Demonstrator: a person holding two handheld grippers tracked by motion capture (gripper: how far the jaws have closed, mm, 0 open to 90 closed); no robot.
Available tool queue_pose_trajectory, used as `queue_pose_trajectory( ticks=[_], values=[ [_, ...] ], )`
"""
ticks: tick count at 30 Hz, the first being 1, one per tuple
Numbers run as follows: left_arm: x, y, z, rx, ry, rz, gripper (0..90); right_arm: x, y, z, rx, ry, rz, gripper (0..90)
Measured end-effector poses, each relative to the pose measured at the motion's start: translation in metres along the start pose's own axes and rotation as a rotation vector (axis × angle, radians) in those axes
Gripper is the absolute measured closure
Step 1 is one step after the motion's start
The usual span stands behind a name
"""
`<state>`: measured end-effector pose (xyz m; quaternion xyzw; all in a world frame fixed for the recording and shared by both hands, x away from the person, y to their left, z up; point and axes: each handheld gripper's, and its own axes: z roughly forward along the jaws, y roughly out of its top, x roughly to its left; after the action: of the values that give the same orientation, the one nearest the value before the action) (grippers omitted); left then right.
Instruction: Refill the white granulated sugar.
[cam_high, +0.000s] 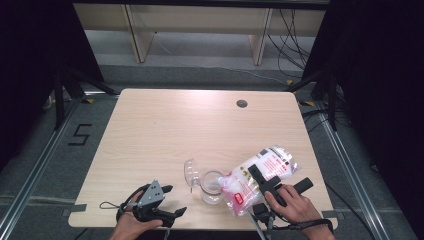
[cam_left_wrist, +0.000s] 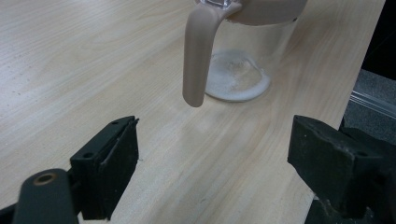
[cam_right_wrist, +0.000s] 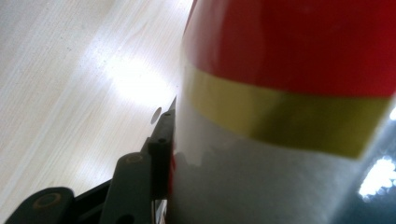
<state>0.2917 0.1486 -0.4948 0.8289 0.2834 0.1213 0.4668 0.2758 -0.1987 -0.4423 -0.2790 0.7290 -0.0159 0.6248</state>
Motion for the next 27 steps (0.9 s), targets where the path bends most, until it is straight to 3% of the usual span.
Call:
queue_pose_trajectory(
  ticks=[12, 14, 22, 24, 26, 27],
  values=[
    [-0.0001, 0.0, 0.0, 0.001, 0.0, 0.001, 15.9, 0.0004, 0.0003, 0.0007, 0.003, -0.008, -0.011, 55.3],
    [0.0003, 0.0, -0.0003, 0.005, 0.002, 0.005, 15.9, 0.0004, 0.0006, -0.0004, -0.005, 0.007, 0.012, 55.3],
    [-0.0005, -0.0004, 0.0007, -0.007, 0.008, -0.001, 15.9, -0.0004, -0.0003, -0.0004, 0.01, 0.0, -0.009, 55.5],
    [-0.0023, -0.0011, 0.0012, -0.009, 0.007, -0.033, 15.9, -0.0005, -0.0003, -0.0002, 0.009, -0.002, -0.016, 55.6],
    [-0.0021, -0.001, 0.0012, -0.008, 0.007, -0.029, 15.9, -0.0003, -0.0004, -0.0006, 0.012, 0.004, -0.01, 55.6],
    [-0.002, -0.001, 0.0012, -0.009, 0.007, -0.028, 15.9, -0.0019, -0.0005, 0.0005, -0.001, -0.003, -0.029, 55.7]
  ],
)
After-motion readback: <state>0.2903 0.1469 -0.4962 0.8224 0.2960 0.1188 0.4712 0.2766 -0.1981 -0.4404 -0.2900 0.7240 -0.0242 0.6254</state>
